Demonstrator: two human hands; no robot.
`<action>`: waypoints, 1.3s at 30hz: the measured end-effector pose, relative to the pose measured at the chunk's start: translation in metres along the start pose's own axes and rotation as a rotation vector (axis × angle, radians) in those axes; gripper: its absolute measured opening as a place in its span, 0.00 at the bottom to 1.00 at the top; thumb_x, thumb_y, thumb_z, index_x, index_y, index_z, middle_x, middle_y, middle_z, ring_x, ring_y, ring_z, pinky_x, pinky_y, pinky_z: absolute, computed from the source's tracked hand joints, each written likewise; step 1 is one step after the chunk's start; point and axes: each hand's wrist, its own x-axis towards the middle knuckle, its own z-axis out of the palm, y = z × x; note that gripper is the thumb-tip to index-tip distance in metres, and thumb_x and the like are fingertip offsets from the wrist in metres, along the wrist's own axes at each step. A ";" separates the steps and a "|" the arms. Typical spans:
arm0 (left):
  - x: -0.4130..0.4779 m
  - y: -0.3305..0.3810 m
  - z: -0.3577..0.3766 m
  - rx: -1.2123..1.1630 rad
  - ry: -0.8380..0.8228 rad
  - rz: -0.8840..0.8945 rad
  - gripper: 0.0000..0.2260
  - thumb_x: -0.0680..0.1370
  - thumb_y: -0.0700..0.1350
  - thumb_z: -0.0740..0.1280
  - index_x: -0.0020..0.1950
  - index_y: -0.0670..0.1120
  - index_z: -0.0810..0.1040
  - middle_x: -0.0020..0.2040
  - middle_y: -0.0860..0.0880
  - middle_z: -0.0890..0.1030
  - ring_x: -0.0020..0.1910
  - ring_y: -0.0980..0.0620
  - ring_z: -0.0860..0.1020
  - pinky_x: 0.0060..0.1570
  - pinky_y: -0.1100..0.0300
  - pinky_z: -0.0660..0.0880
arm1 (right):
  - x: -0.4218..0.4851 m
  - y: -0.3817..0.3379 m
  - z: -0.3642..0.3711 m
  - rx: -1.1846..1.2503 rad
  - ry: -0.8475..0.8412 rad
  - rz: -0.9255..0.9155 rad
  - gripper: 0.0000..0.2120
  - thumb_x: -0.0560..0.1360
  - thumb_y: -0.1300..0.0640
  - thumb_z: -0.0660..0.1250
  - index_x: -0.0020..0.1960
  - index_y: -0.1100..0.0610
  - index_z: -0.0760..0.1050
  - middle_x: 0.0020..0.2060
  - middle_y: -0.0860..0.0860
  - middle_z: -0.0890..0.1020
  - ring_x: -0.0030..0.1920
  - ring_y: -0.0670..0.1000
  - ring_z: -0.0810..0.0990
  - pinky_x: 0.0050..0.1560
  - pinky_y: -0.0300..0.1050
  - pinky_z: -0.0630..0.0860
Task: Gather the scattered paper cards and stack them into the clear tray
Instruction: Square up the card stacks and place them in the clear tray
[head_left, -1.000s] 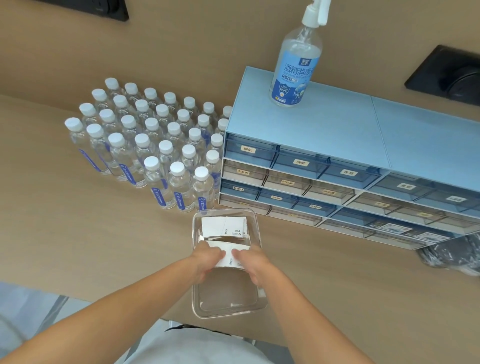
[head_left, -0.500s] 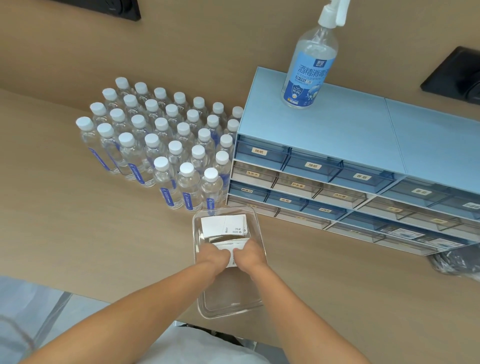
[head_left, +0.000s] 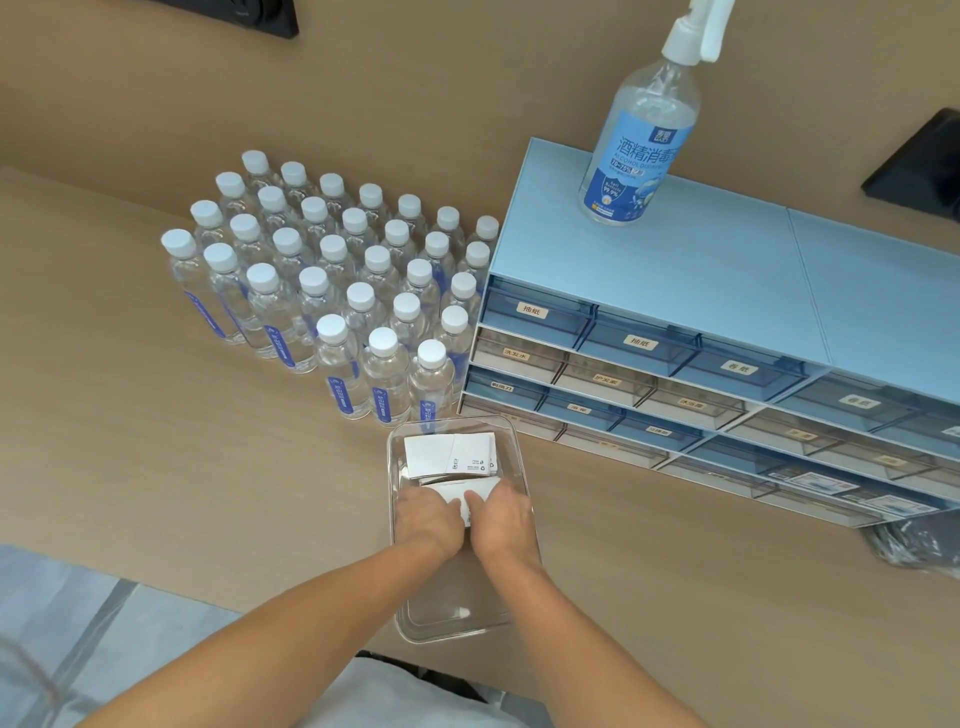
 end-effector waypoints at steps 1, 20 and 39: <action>-0.001 0.000 0.000 -0.012 0.005 0.004 0.30 0.80 0.51 0.62 0.73 0.32 0.60 0.72 0.37 0.66 0.72 0.41 0.68 0.69 0.53 0.68 | 0.000 0.000 0.000 -0.008 0.003 -0.016 0.19 0.76 0.49 0.66 0.59 0.62 0.72 0.55 0.61 0.82 0.55 0.62 0.81 0.48 0.49 0.77; -0.004 0.006 -0.011 0.039 0.089 0.056 0.22 0.80 0.45 0.63 0.68 0.33 0.63 0.66 0.36 0.74 0.65 0.39 0.76 0.60 0.51 0.73 | -0.003 -0.001 -0.007 -0.132 -0.025 -0.169 0.24 0.79 0.56 0.60 0.71 0.66 0.60 0.59 0.62 0.79 0.58 0.62 0.79 0.53 0.50 0.76; -0.036 0.013 -0.051 0.339 0.084 0.247 0.19 0.80 0.50 0.59 0.62 0.40 0.77 0.63 0.40 0.79 0.60 0.41 0.79 0.52 0.56 0.75 | -0.024 -0.017 -0.057 -0.313 -0.164 -0.279 0.16 0.77 0.58 0.58 0.61 0.62 0.75 0.61 0.60 0.75 0.57 0.62 0.79 0.53 0.48 0.77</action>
